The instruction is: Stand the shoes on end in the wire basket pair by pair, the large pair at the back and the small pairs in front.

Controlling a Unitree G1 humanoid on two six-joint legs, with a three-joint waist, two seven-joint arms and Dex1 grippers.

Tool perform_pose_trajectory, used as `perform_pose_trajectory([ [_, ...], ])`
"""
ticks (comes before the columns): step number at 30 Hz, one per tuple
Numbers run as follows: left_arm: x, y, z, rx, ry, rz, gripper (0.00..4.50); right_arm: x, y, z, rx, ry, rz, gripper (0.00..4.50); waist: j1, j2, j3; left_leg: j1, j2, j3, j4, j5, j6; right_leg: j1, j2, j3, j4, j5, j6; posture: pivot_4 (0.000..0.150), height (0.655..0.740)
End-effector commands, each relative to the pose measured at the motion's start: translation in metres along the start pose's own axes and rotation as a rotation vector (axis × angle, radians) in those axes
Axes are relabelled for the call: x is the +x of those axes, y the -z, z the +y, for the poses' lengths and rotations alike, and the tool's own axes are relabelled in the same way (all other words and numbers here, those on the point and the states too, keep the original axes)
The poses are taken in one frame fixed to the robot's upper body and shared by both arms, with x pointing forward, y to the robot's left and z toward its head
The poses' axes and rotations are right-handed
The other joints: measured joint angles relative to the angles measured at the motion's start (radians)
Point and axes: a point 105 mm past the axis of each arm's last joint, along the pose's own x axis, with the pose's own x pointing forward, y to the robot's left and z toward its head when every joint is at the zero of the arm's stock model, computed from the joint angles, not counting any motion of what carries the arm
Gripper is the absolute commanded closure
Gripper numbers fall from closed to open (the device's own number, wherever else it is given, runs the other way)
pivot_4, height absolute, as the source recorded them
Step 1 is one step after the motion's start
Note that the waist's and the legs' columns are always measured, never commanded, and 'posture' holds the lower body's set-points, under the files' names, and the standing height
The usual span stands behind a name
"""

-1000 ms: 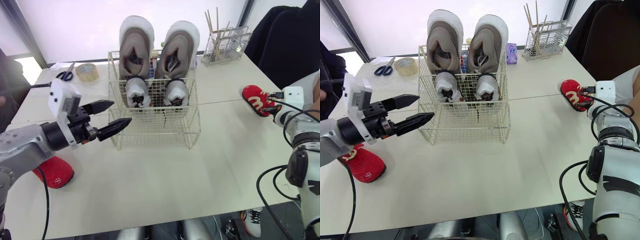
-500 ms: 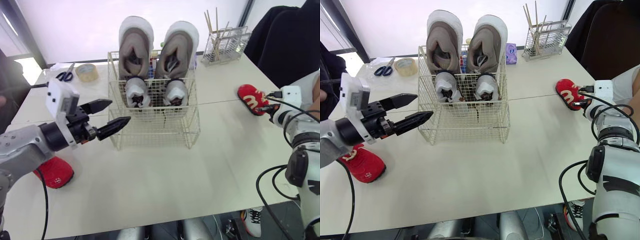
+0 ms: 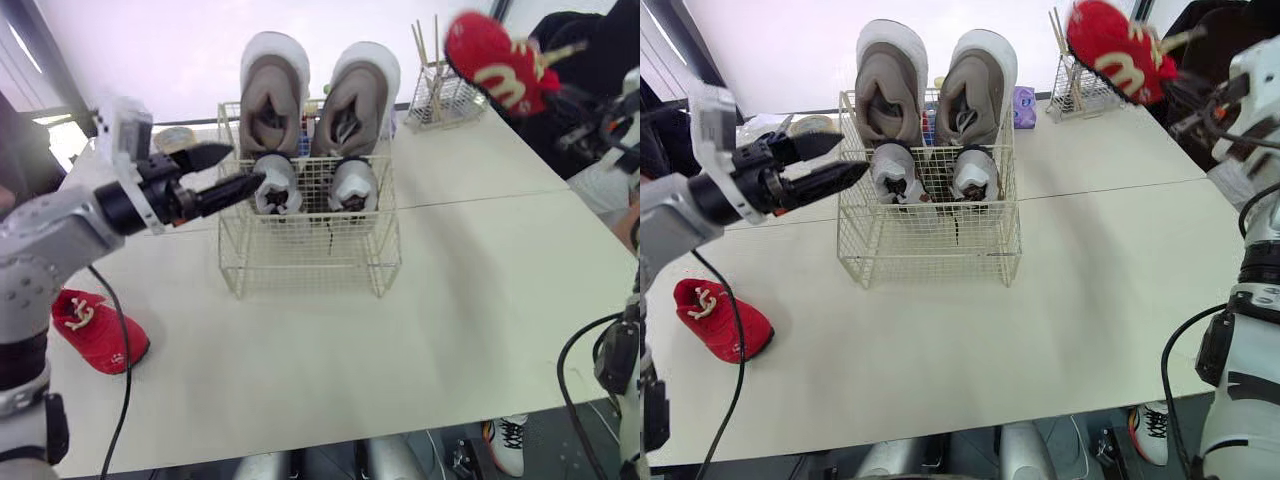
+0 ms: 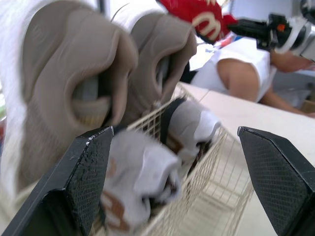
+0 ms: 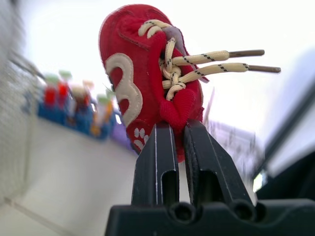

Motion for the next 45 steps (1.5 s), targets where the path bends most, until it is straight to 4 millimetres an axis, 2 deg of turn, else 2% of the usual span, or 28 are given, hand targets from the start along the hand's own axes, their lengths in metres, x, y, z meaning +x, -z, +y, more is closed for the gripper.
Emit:
perform_pose_trajectory([
  [1, 0.001, -0.010, 0.004, 0.011, 0.040, -0.020, 0.27, 0.003, -0.058, 0.006, -0.101, -0.052, -0.161, 4.47, -0.001, 0.000, 0.000, 0.000, 0.000, 0.000, 0.000, 0.000, 0.000, 0.000, 0.000, 0.000, 0.000, 0.000, 0.000, 0.150, 0.7400],
  [4, 0.001, -0.024, 0.010, -0.048, 0.089, -0.044, 0.27, 0.012, -0.098, 0.037, -0.186, -0.197, -0.270, 4.47, 0.001, 0.000, 0.000, 0.000, 0.000, 0.000, 0.001, -0.001, 0.003, 0.000, 0.000, 0.000, 0.001, 0.000, 0.000, 0.150, 0.7400],
  [5, 0.000, -0.027, 0.013, -0.058, 0.094, -0.043, 0.27, 0.014, -0.106, 0.045, -0.196, -0.230, -0.295, 4.47, 0.000, 0.000, 0.000, 0.000, 0.000, 0.000, 0.001, -0.002, 0.003, -0.001, 0.000, 0.000, 0.001, 0.000, 0.000, 0.150, 0.7400],
  [10, -0.010, -0.044, 0.016, -0.103, 0.153, -0.018, 0.27, 0.023, -0.128, 0.087, -0.272, -0.396, -0.369, 4.47, 0.000, -0.003, 0.001, 0.000, 0.001, 0.000, 0.000, -0.001, 0.002, -0.002, 0.000, 0.000, 0.001, 0.000, 0.000, 0.150, 0.7400],
  [15, -0.017, -0.055, 0.004, -0.131, 0.230, 0.010, 0.27, 0.031, -0.123, 0.118, -0.336, -0.510, -0.396, 4.47, 0.003, -0.004, 0.002, 0.000, 0.001, 0.001, 0.002, -0.001, 0.002, -0.001, 0.000, 0.000, 0.001, 0.000, 0.000, 0.150, 0.7400],
  [22, -0.020, -0.062, -0.005, -0.168, 0.258, 0.008, 0.27, 0.042, -0.111, 0.143, -0.437, -0.573, -0.426, 4.47, 0.000, -0.004, 0.002, 0.000, 0.001, 0.001, 0.002, 0.001, -0.001, -0.002, -0.001, 0.000, 0.002, 0.000, 0.000, 0.150, 0.7400],
  [29, -0.023, -0.071, -0.003, -0.217, 0.240, -0.040, 0.27, 0.047, -0.111, 0.153, -0.491, -0.594, -0.457, 4.47, 0.000, -0.005, 0.002, 0.000, 0.001, 0.001, 0.002, 0.001, -0.002, -0.002, -0.001, 0.000, 0.002, 0.000, 0.000, 0.150, 0.7400],
  [36, -0.022, -0.064, 0.003, -0.251, 0.196, -0.027, 0.27, 0.048, -0.109, 0.156, -0.524, -0.611, -0.462, 4.47, 0.001, -0.005, 0.002, 0.000, 0.001, 0.001, 0.002, 0.001, -0.002, -0.002, -0.001, 0.000, 0.002, 0.000, 0.000, 0.150, 0.7400],
  [42, -0.020, -0.051, -0.003, -0.264, 0.221, 0.011, 3.14, 0.049, -0.111, 0.153, -0.538, -0.613, -0.463, 4.50, -0.001, -0.005, 0.002, 0.000, 0.001, 0.001, 0.002, 0.001, -0.002, -0.002, -0.001, 0.000, 0.002, 0.000, 0.000, 0.150, 0.7400],
  [44, -0.019, -0.048, -0.004, -0.272, 0.227, 0.014, 3.93, 0.049, -0.112, 0.152, -0.545, -0.616, -0.463, 4.50, 0.000, -0.005, 0.002, 0.000, 0.001, 0.001, 0.001, 0.001, -0.002, -0.003, 0.000, 0.000, 0.002, 0.000, 0.000, 0.150, 0.7400],
  [45, -0.019, -0.047, -0.005, -0.274, 0.229, 0.014, 4.14, 0.050, -0.112, 0.152, -0.548, -0.617, -0.463, 4.50, 0.000, -0.005, 0.002, 0.000, 0.001, 0.001, 0.001, 0.001, -0.002, -0.003, 0.000, 0.000, 0.002, 0.000, 0.000, 0.150, 0.7400],
])
